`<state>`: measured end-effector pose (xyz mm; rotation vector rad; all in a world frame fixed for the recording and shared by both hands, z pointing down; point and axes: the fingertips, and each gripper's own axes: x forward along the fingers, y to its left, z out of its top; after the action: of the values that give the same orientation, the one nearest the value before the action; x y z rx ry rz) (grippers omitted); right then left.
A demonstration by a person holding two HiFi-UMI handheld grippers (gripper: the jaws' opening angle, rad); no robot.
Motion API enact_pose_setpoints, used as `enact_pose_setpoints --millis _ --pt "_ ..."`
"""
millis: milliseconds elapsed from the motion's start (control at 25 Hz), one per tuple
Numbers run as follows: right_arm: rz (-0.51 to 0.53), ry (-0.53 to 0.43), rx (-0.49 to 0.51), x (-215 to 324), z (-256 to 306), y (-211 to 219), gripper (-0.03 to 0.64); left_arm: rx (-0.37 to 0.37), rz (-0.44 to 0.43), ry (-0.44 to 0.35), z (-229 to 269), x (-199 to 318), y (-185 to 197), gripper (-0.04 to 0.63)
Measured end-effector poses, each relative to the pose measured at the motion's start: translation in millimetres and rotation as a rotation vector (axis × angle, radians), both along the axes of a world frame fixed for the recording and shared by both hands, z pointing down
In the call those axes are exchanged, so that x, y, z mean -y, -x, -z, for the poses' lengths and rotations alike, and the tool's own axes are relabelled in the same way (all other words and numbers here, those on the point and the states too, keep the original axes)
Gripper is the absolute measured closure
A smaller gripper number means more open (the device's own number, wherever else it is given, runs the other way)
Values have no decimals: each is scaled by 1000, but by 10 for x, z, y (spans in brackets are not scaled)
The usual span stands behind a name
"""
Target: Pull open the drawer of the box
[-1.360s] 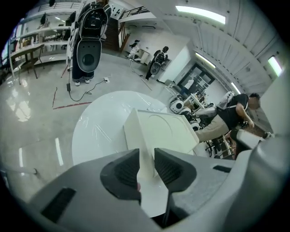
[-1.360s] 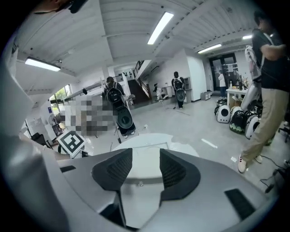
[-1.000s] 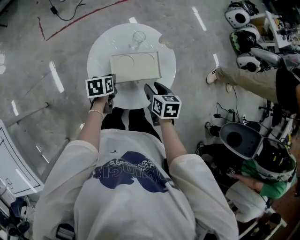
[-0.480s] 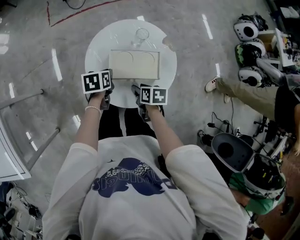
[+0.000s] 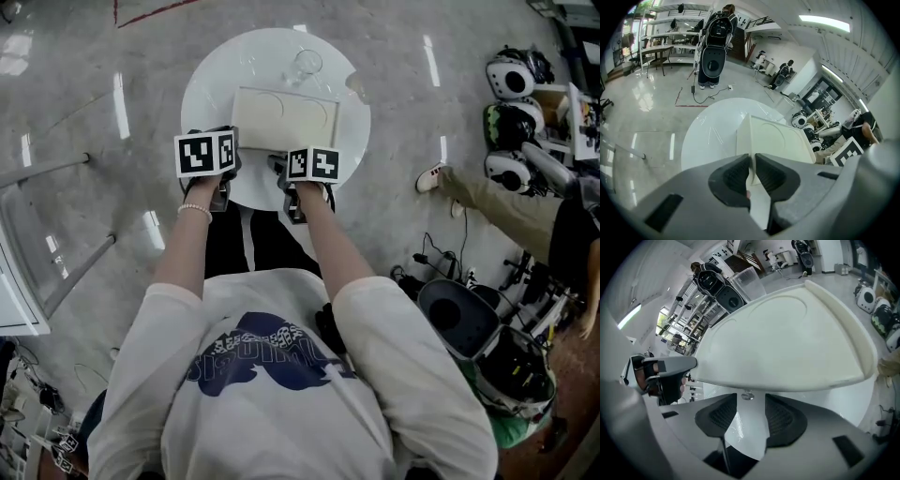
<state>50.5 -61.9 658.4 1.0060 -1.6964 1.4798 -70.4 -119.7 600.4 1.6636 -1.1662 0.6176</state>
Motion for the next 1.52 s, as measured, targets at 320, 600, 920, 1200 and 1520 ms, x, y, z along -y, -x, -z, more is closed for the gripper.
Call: enact_pose_setpoints --millis 320,600,920,1200,1520 --pt "-1 59 12 11 -114 28 450 -9 3 5 -27 12 11 543" --pt "-4 83 29 53 -120 47 483 -11 0 7 -8 4 8 543" --pt "39 79 38 46 -102 136 551 -16 -9 11 -13 6 14 541" --pt "56 63 28 49 -100 130 555 -20 -18 18 -18 5 12 541" --pt "15 57 28 48 -110 117 557 -16 -24 27 -35 11 5 541"
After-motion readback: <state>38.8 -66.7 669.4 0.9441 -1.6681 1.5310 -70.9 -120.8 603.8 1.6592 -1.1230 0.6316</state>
